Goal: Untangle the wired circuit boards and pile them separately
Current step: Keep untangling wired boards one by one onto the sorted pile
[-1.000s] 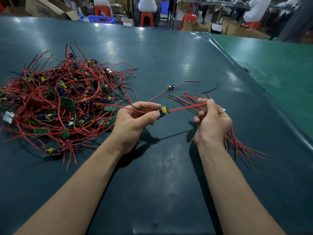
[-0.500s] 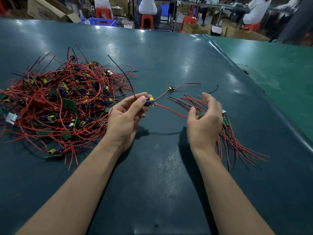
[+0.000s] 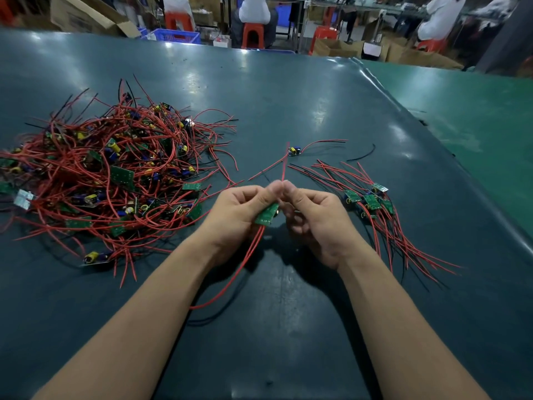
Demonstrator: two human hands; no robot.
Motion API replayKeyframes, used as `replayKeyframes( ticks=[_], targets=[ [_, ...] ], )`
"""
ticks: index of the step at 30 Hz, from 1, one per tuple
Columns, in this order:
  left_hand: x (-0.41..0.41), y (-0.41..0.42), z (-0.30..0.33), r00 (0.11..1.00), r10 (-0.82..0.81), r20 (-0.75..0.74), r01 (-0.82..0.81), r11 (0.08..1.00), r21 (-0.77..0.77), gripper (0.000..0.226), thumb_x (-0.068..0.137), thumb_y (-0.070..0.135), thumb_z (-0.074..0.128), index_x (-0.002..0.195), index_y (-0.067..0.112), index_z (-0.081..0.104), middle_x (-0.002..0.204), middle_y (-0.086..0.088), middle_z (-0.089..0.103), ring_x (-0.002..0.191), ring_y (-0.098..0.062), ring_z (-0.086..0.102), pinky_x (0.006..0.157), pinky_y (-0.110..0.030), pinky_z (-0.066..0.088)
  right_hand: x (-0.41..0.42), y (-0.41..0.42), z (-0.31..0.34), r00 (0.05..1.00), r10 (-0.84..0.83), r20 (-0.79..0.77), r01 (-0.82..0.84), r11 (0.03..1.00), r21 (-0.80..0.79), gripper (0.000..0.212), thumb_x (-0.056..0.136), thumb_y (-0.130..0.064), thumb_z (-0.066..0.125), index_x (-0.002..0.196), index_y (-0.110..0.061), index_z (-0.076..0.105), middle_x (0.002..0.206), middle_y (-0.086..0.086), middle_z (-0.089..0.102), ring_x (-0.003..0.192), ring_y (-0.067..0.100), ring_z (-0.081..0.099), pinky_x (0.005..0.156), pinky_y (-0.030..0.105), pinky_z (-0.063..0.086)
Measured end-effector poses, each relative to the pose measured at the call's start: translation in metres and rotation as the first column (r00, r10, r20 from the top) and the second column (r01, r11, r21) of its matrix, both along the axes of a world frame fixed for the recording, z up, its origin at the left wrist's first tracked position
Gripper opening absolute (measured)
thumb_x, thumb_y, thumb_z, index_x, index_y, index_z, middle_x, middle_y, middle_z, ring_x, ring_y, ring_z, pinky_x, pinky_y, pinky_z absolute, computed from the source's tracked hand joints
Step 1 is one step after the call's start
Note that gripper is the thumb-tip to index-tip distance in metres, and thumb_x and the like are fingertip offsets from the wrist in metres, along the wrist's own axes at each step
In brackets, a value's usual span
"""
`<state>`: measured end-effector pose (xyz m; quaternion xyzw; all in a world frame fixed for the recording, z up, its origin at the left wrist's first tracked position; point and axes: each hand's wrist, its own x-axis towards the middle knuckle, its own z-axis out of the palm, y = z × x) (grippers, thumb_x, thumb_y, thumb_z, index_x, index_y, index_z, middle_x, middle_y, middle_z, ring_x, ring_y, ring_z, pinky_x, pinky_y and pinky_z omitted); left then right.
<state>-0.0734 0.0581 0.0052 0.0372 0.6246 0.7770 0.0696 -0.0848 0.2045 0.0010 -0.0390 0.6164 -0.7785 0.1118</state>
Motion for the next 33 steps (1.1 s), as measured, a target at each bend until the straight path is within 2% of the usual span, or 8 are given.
replayKeyframes(
  ticks=[3,6,9,14,19,24,29,33],
  targets=[
    [0.003,0.003,-0.002,0.998,-0.021,-0.061,0.012,0.989,-0.147,0.030,0.076,0.037,0.067,0.069,0.007,0.067,0.058,-0.004,0.055,0.047,-0.013,0.040,0.045,-0.020,0.030,-0.001,0.001,-0.002,0.998,-0.017,0.059,0.019,1.000,-0.025,0.023,0.062,-0.036,0.077,0.067,-0.013,0.075,0.062,0.004,0.053,0.040,0.005,0.035,0.037,0.015,0.026],
    [0.006,0.004,-0.003,0.992,-0.068,-0.109,0.053,0.989,-0.136,0.025,0.083,0.029,0.062,0.073,0.008,0.069,0.066,-0.002,0.063,0.057,-0.010,0.052,0.053,-0.017,0.039,-0.002,0.001,0.000,0.997,-0.052,0.064,0.056,0.996,-0.063,0.017,0.058,-0.028,0.077,0.069,-0.016,0.078,0.058,0.002,0.060,0.040,0.003,0.040,0.035,0.013,0.027],
    [0.006,0.003,-0.003,0.988,-0.088,-0.124,0.070,0.988,-0.140,0.021,0.095,0.017,0.056,0.085,0.006,0.071,0.078,-0.005,0.069,0.073,-0.015,0.059,0.066,-0.022,0.045,-0.005,0.002,0.000,0.992,-0.087,0.093,0.100,0.986,-0.136,0.014,0.064,-0.024,0.076,0.073,-0.012,0.076,0.054,-0.001,0.058,0.042,0.005,0.041,0.035,0.013,0.026],
    [0.006,0.003,-0.004,0.993,-0.094,-0.068,0.091,0.995,-0.047,0.032,0.099,0.008,0.047,0.078,0.007,0.071,0.065,0.002,0.066,0.056,-0.005,0.053,0.052,-0.015,0.041,-0.001,0.005,0.000,0.985,0.110,0.135,-0.090,0.985,-0.150,0.022,0.074,-0.024,0.069,0.089,-0.009,0.076,0.058,-0.002,0.052,0.036,0.001,0.030,0.032,0.011,0.021],
    [0.006,0.002,-0.004,0.991,-0.132,-0.038,0.131,0.991,-0.030,0.034,0.097,0.011,0.050,0.074,0.011,0.076,0.066,-0.001,0.068,0.054,-0.004,0.056,0.052,-0.013,0.041,-0.003,0.007,-0.001,0.985,0.095,0.145,-0.071,0.984,-0.161,0.017,0.070,-0.024,0.072,0.079,-0.010,0.075,0.054,-0.002,0.054,0.035,0.002,0.030,0.033,0.011,0.017],
    [0.005,0.000,-0.003,0.991,-0.133,-0.012,0.132,0.991,-0.025,0.033,0.096,0.015,0.052,0.074,0.011,0.076,0.064,-0.002,0.066,0.052,-0.004,0.053,0.051,-0.012,0.040,-0.003,0.003,-0.004,0.995,0.009,0.099,0.004,0.991,-0.136,0.026,0.063,-0.029,0.077,0.073,-0.008,0.066,0.051,-0.001,0.055,0.034,0.002,0.035,0.031,0.011,0.022],
    [0.004,0.000,-0.003,0.995,-0.098,-0.035,0.094,0.989,-0.111,0.028,0.099,0.013,0.051,0.081,0.010,0.072,0.064,0.004,0.066,0.053,-0.003,0.055,0.050,-0.016,0.042,-0.004,-0.003,-0.005,0.985,-0.172,0.018,0.172,0.985,-0.019,0.009,0.076,-0.021,0.078,0.071,-0.013,0.076,0.057,0.003,0.064,0.040,0.007,0.037,0.036,0.015,0.026],
    [0.003,0.003,-0.002,0.996,-0.081,-0.047,0.069,0.974,-0.218,0.030,0.099,0.015,0.052,0.077,0.013,0.073,0.060,0.002,0.060,0.053,-0.011,0.049,0.049,-0.019,0.041,-0.003,-0.004,-0.005,0.963,-0.271,0.005,0.271,0.962,-0.028,0.007,0.080,-0.013,0.077,0.075,-0.016,0.079,0.047,-0.004,0.049,0.038,0.005,0.031,0.037,0.015,0.024]
  ],
)
